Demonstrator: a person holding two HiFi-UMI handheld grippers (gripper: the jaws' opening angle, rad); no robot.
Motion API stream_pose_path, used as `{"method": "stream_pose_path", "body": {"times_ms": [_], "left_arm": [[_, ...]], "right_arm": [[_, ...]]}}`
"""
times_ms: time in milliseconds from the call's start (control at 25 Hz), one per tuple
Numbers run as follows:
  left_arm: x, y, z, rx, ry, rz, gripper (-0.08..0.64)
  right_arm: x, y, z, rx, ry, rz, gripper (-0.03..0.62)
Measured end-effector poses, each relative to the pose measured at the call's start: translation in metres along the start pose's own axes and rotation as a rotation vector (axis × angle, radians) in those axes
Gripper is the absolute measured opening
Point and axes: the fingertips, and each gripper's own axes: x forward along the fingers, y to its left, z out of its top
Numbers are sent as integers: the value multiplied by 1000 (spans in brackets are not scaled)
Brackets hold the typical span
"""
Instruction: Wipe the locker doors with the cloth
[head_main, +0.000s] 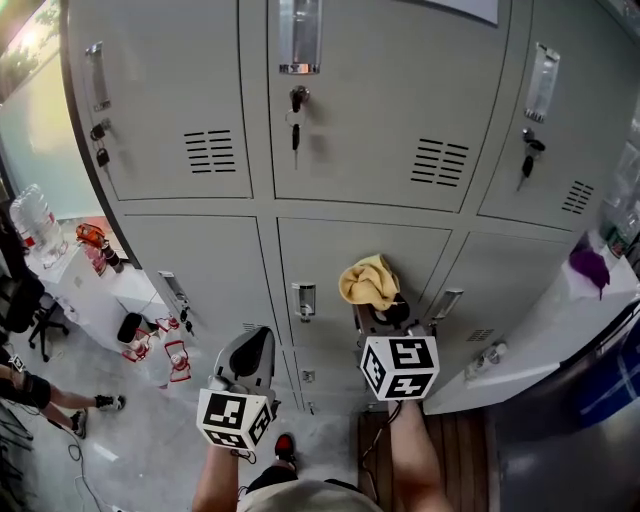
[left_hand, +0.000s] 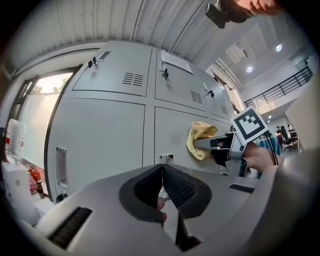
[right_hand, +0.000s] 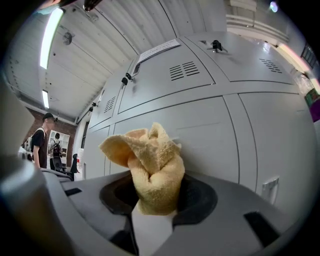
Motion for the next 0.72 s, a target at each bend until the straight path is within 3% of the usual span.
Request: {"method": "stream_pose_path", "body": {"times_ms": [720], "left_arm": [[30, -37, -4, -5, -6, -105, 23]], "right_arm": [[-29, -70, -12, -3, 27, -154, 182]]}}
